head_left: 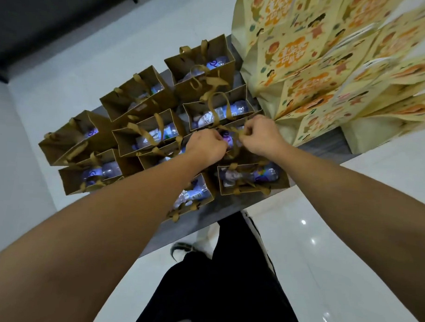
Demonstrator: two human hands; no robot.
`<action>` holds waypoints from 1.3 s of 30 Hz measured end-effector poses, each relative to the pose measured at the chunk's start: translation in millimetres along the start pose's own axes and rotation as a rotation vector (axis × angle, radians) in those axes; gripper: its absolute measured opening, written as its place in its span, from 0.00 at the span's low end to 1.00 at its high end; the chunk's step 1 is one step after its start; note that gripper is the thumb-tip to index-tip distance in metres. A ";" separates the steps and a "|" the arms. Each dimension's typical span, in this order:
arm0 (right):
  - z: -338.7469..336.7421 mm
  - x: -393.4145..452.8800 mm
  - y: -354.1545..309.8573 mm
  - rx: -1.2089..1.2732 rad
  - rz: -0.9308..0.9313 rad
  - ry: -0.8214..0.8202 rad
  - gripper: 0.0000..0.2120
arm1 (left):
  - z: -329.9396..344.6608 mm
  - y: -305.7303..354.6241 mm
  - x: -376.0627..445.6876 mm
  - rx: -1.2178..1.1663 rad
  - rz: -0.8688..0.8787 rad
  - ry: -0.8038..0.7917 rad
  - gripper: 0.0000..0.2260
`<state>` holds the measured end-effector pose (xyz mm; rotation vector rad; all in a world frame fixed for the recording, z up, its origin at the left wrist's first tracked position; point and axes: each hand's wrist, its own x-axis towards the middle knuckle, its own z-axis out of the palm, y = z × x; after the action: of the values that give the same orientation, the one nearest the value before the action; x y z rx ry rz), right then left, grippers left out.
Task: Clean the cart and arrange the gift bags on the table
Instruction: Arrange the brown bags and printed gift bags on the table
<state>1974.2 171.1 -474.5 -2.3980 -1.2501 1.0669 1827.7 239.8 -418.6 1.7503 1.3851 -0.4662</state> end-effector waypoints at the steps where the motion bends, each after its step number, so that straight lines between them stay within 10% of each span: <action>1: -7.3 -3.4 -9.0 0.068 0.054 0.004 0.09 | -3.7 3.0 -6.1 0.013 0.007 0.008 0.07; 14: -130.5 -104.5 -141.1 0.003 -0.195 0.176 0.17 | -82.2 11.0 -105.6 0.059 0.311 0.199 0.20; 20: -150.0 -171.4 -220.1 -0.059 -0.305 0.267 0.11 | -114.3 -17.3 -157.0 -0.083 0.346 0.308 0.11; 39: -103.3 -275.8 -405.8 -0.035 -0.723 0.469 0.12 | -210.8 -169.4 -289.1 -0.333 0.163 0.773 0.08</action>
<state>1694.9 213.7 -60.3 -1.7885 -1.7227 0.2552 1535.5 235.2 -151.5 1.8057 1.6808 0.5695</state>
